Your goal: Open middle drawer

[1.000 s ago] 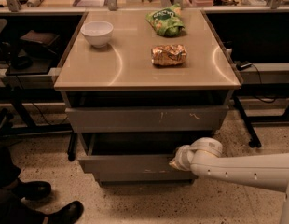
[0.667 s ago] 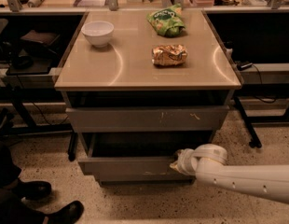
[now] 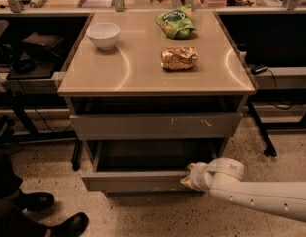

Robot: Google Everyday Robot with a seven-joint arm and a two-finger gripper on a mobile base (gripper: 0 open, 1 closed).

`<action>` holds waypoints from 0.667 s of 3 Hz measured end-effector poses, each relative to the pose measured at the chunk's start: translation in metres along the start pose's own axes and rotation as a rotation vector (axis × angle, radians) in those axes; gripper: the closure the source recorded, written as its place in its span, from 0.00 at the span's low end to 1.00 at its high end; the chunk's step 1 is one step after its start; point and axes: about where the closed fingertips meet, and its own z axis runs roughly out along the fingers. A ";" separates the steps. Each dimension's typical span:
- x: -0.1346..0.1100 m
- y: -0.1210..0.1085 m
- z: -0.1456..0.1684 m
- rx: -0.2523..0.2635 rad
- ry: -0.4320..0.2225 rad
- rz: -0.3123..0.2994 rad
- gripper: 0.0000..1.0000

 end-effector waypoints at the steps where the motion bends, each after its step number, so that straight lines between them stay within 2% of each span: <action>1: 0.002 0.007 -0.002 -0.012 0.006 0.008 1.00; 2: 0.001 0.006 -0.003 -0.012 0.006 0.008 1.00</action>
Offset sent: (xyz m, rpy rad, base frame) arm -0.2187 -0.0794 -0.0456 0.0435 -0.2558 -0.0427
